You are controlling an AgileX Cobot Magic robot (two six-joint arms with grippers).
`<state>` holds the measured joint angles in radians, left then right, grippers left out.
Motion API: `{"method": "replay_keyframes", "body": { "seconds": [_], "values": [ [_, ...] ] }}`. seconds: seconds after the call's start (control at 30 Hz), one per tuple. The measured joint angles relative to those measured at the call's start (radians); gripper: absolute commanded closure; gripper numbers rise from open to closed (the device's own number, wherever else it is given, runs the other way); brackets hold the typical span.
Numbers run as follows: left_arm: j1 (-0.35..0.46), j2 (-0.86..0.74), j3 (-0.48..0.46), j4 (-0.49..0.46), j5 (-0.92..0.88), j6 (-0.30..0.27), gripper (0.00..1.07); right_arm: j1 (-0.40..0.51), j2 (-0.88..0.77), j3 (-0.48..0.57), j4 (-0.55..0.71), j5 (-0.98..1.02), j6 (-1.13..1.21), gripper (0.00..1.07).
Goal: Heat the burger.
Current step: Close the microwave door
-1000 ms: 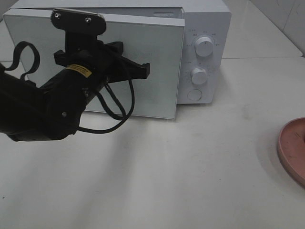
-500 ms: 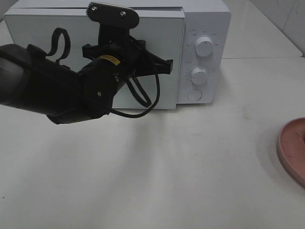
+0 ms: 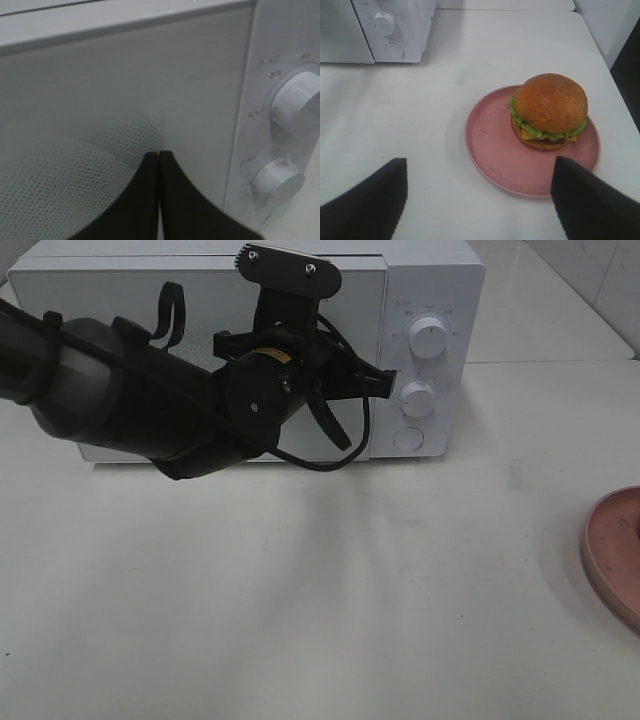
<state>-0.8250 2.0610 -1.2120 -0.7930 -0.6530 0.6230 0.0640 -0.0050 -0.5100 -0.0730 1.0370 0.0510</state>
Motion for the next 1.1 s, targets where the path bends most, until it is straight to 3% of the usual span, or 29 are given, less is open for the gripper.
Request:
{"method": "replay_keyframes", "body": {
  "seconds": [0.73, 0.93, 1.1],
  "values": [
    [0.029, -0.011, -0.004, -0.015, 0.101, 0.022, 1.07, 0.0, 0.0, 0.0, 0.0, 0.0, 0.0, 0.31],
    [0.016, -0.063, 0.081, -0.037, 0.093, 0.022, 1.07, 0.0, 0.0, 0.0, 0.0, 0.0, 0.0, 0.31],
    [0.011, -0.114, 0.119, -0.036, 0.263, 0.022, 1.07, 0.0, 0.0, 0.0, 0.0, 0.0, 0.0, 0.31]
  ]
}}
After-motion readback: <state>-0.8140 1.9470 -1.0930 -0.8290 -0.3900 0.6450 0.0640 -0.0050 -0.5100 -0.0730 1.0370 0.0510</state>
